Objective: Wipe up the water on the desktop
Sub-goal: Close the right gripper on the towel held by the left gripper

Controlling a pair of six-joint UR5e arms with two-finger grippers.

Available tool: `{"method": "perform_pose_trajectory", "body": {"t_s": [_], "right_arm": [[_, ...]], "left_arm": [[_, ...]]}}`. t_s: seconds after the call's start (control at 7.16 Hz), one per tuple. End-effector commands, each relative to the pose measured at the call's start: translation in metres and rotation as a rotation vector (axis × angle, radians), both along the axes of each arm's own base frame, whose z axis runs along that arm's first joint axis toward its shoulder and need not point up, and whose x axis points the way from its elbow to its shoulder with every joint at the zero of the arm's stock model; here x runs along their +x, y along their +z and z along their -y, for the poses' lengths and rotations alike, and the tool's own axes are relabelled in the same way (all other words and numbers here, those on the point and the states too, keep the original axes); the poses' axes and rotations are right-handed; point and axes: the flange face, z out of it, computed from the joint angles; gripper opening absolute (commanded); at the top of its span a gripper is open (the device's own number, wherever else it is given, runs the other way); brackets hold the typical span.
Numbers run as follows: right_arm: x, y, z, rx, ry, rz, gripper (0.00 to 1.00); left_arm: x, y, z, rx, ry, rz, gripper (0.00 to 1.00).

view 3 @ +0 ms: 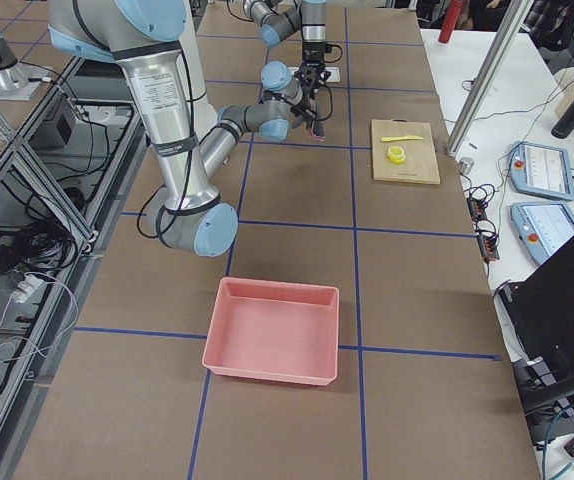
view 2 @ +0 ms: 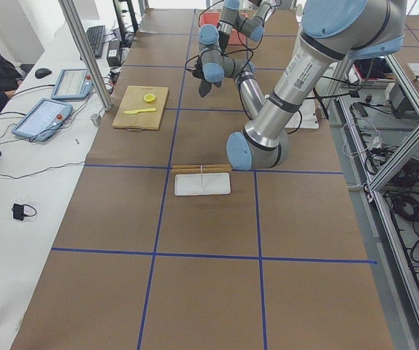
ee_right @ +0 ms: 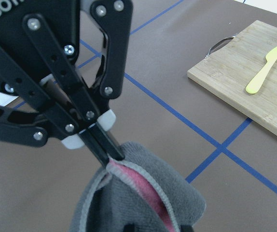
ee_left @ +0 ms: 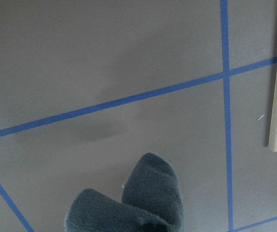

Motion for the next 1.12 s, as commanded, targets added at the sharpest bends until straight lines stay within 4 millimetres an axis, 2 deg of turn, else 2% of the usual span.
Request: {"method": "perform_pose_trajectory", "body": {"t_s": [0.0, 0.14, 0.28, 0.56, 0.7, 0.84, 0.98], "right_arm": [[-0.0055, 0.0025, -0.003, -0.016, -0.005, 0.0, 0.4], [-0.0065, 0.0034, -0.0043, -0.016, -0.009, -0.002, 0.41], [-0.0095, 0.0072, -0.0066, -0.018, -0.015, -0.009, 0.49], [-0.01, 0.0092, -0.0072, -0.017, -0.016, -0.014, 0.5], [-0.0106, 0.01, -0.0071, -0.02, -0.017, -0.016, 0.4], [-0.011, 0.0106, -0.0078, -0.023, -0.018, -0.016, 0.13], [-0.0104, 0.0105, -0.0074, -0.027, -0.017, -0.013, 0.0]], "left_arm": [[0.0001, -0.0005, -0.0001, 0.001, 0.0, 0.0, 0.0], [0.0001, -0.0014, -0.0001, 0.0, 0.0, -0.002, 0.0], [-0.0004, -0.002, -0.0004, 0.001, 0.0, -0.003, 0.0], [-0.0005, -0.003, -0.0005, 0.002, 0.0, -0.004, 0.0], [-0.0005, -0.003, -0.0005, 0.002, 0.0, -0.004, 0.0], [-0.0005, -0.0039, -0.0005, 0.003, 0.0, -0.006, 0.0], [-0.0005, -0.004, -0.0005, 0.003, 0.0, -0.006, 0.0]]}}
